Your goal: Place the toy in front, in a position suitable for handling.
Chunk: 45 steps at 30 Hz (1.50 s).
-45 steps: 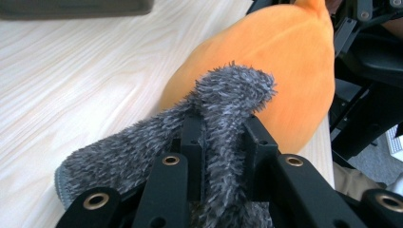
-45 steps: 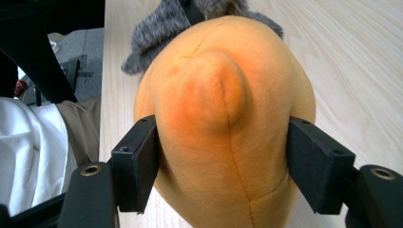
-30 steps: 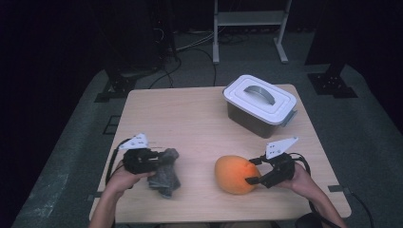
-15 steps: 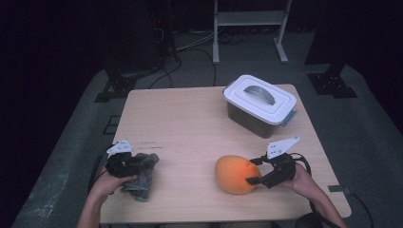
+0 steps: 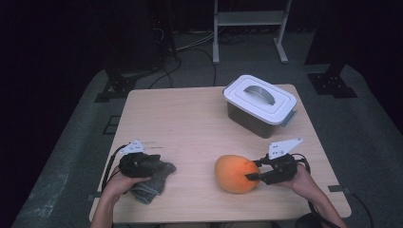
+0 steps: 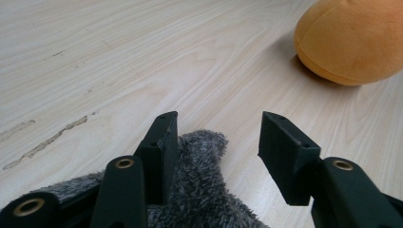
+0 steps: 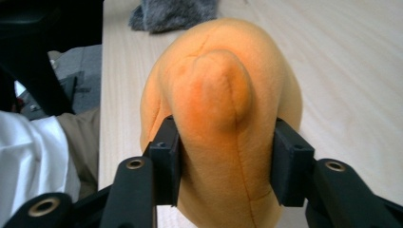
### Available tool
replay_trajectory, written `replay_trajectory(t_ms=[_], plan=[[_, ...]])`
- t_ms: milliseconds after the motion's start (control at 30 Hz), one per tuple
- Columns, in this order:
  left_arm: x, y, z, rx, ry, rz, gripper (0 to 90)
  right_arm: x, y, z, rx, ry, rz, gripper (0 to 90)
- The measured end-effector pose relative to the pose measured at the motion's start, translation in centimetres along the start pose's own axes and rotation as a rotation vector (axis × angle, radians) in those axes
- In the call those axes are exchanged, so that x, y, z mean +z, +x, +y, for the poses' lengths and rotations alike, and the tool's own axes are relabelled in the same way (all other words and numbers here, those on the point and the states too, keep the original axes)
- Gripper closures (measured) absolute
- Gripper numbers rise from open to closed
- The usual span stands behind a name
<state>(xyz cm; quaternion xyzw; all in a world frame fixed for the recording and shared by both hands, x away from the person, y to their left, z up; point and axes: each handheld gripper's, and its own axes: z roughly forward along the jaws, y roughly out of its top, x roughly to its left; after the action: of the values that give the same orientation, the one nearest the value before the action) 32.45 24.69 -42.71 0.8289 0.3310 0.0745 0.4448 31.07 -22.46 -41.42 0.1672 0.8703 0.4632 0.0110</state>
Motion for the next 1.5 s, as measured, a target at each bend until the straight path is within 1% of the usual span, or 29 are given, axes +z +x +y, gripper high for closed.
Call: replay_trajectory(t_ms=[67, 133, 167, 233, 300, 333, 367, 400, 467, 500, 567, 633, 700, 733, 800, 900, 1000, 1067, 1167, 1300, 1333, 1433, 1467, 1500], plan=[[-0.1, 0.0, 0.0, -0.005, -0.008, 0.003, 45.5, -0.3, -0.3, 0.2, 0.005, -0.005, -0.025, 53.5], [-0.2, -0.2, -0.1, -0.015, -0.023, -0.013, 43.7, -0.7, -0.6, 0.4, -0.001, 0.0, -0.066, 53.9], [-0.2, -0.2, -0.1, -0.011, -0.027, -0.012, 42.9, -0.9, -0.9, 0.6, 0.001, 0.001, -0.092, 54.0], [-0.1, -0.4, 0.0, -0.006, -0.034, -0.011, 42.9, -1.1, -1.3, 0.8, 0.004, 0.005, -0.124, 54.0], [-0.1, -0.6, 0.2, -0.001, -0.047, -0.013, 41.9, -1.0, -1.5, 1.1, -0.006, 0.018, -0.161, 53.3], [0.0, -0.7, 0.3, -0.001, -0.054, -0.014, 41.6, -0.7, -1.5, 1.2, -0.007, 0.024, -0.158, 51.4], [0.1, -0.9, 0.4, 0.006, -0.054, -0.017, 41.1, -0.3, -1.4, 1.3, -0.009, 0.027, -0.136, 48.0], [0.2, -1.0, 0.4, 0.006, -0.056, -0.023, 39.4, 0.2, -0.9, 1.5, -0.013, 0.039, -0.118, 41.8], [0.5, -1.3, 0.3, 0.015, -0.047, -0.03, 38.0, 0.8, 0.0, 1.7, -0.038, 0.051, -0.117, 34.7], [0.7, -1.5, 0.3, 0.022, -0.041, -0.029, 37.9, 1.1, 0.5, 1.8, -0.046, 0.054, -0.106, 32.7], [0.9, -1.7, 0.2, 0.03, -0.024, -0.031, 36.8, 1.3, 1.3, 1.9, -0.047, 0.054, -0.053, 32.5], [1.1, -1.9, 0.2, 0.031, -0.021, -0.034, 35.9, 1.3, 2.1, 2.0, -0.054, 0.063, -0.037, 31.4], [1.1, -2.0, 0.1, 0.033, -0.028, -0.039, 35.9, 1.3, 2.6, 1.9, -0.051, 0.067, -0.008, 32.2], [1.1, -2.0, 0.1, 0.034, -0.032, -0.043, 36.0, 1.2, 2.8, 1.8, -0.05, 0.069, -0.002, 32.2], [1.1, -2.2, 0.1, 0.034, -0.034, -0.048, 35.9, 1.1, 2.9, 1.7, -0.046, 0.066, 0.023, 33.1], [1.2, -2.3, 0.1, 0.037, -0.032, -0.056, 35.7, 0.6, 3.0, 1.7, -0.029, 0.046, 0.042, 33.9], [1.2, -2.4, 0.1, 0.046, -0.035, -0.057, 35.7, 0.4, 2.7, 1.8, -0.018, 0.029, 0.043, 34.2], [1.2, -2.4, 0.1, 0.047, -0.036, -0.055, 35.7, 0.3, 2.5, 2.0, -0.007, 0.015, 0.054, 35.0], [1.1, -2.4, 0.0, 0.045, -0.039, -0.057, 35.7, 0.2, 2.3, 2.3, 0.002, 0.004, 0.053, 35.0], [1.0, -2.5, 0.0, 0.047, -0.042, -0.061, 35.3, 0.2, 1.6, 2.8, 0.022, -0.004, 0.026, 35.1], [1.0, -2.5, 0.0, 0.048, -0.044, -0.063, 35.3, 0.2, 1.3, 3.0, 0.029, -0.005, 0.014, 35.1], [0.9, -2.5, 0.0, 0.052, -0.044, -0.065, 35.3, 0.1, 0.6, 3.2, 0.072, -0.013, -0.006, 36.0], [1.0, -2.5, 0.0, 0.052, -0.044, -0.067, 35.3, 0.2, 0.3, 3.3, 0.079, -0.014, -0.013, 36.0], [1.0, -2.5, 0.1, 0.052, -0.045, -0.067, 35.3, 0.2, -0.2, 3.6, 0.101, -0.013, -0.034, 36.1]])
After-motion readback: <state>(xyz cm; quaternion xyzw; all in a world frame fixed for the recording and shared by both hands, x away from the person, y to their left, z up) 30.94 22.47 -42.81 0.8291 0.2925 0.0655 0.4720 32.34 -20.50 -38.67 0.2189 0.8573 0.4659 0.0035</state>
